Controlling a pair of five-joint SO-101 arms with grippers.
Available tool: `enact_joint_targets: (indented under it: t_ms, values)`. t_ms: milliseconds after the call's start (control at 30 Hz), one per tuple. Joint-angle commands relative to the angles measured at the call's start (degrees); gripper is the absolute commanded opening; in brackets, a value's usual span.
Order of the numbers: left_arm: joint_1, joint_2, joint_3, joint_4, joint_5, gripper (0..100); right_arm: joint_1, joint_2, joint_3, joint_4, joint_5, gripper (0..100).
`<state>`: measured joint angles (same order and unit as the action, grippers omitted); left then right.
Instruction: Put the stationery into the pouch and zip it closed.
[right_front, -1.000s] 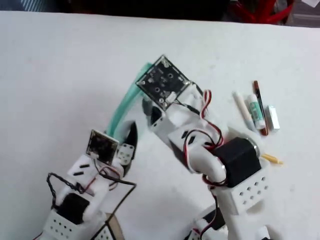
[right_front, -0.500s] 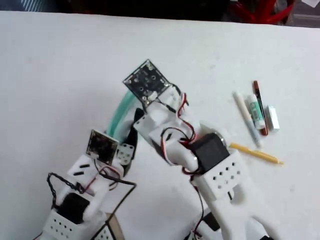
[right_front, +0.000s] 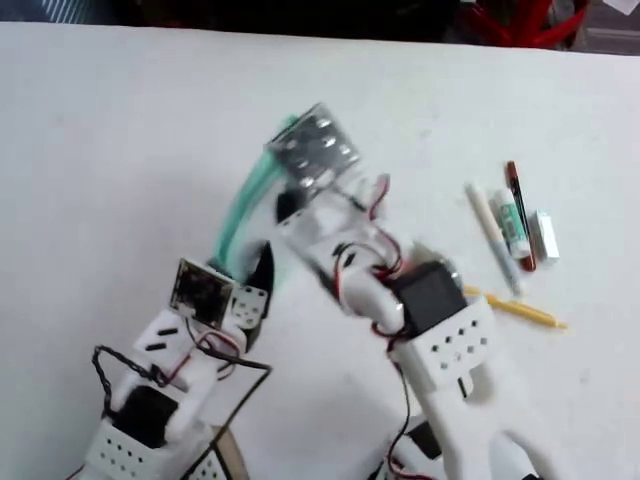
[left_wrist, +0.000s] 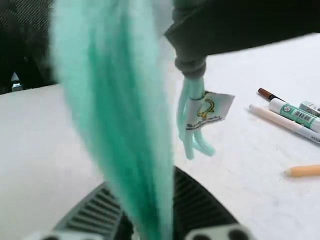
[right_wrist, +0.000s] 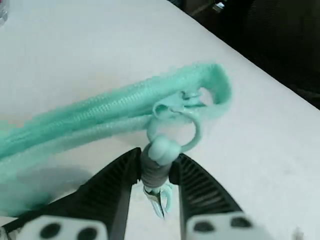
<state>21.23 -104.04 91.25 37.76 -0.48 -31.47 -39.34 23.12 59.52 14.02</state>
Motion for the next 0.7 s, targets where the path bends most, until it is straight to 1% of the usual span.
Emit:
enact_joint_targets:
  t_ms: [0,67,133,233,333,400,567,667]
  values:
    - [-2.15,-0.66,-6.33,0.09,7.03,13,4.00,-0.84,0.62,-2.15,0.09,1.9]
    - [-3.82,-0.66,-7.91,0.09,12.75,18,4.62,-0.84,2.11,-3.30,0.18,1.9]
    - [-3.91,-0.66,-9.32,-0.44,13.19,20,4.53,-0.84,2.99,-3.82,0.18,1.9]
    - [-0.31,-0.48,-10.20,-3.34,10.55,16,4.26,-0.92,3.25,-3.82,0.18,1.9]
    - [3.82,-0.40,-10.11,-7.38,5.10,10,3.38,-0.92,3.16,-3.82,0.18,1.9]
    - [5.14,-0.40,-10.20,-9.14,2.29,8,2.77,-0.92,3.16,-3.65,0.18,1.9]
    - [5.49,-0.40,-10.20,-10.29,1.14,2,2.77,-0.92,3.43,-3.47,0.18,1.9]
    - [5.32,-0.40,-10.20,-10.29,1.14,2,2.86,-0.92,3.43,-3.47,0.18,1.9]
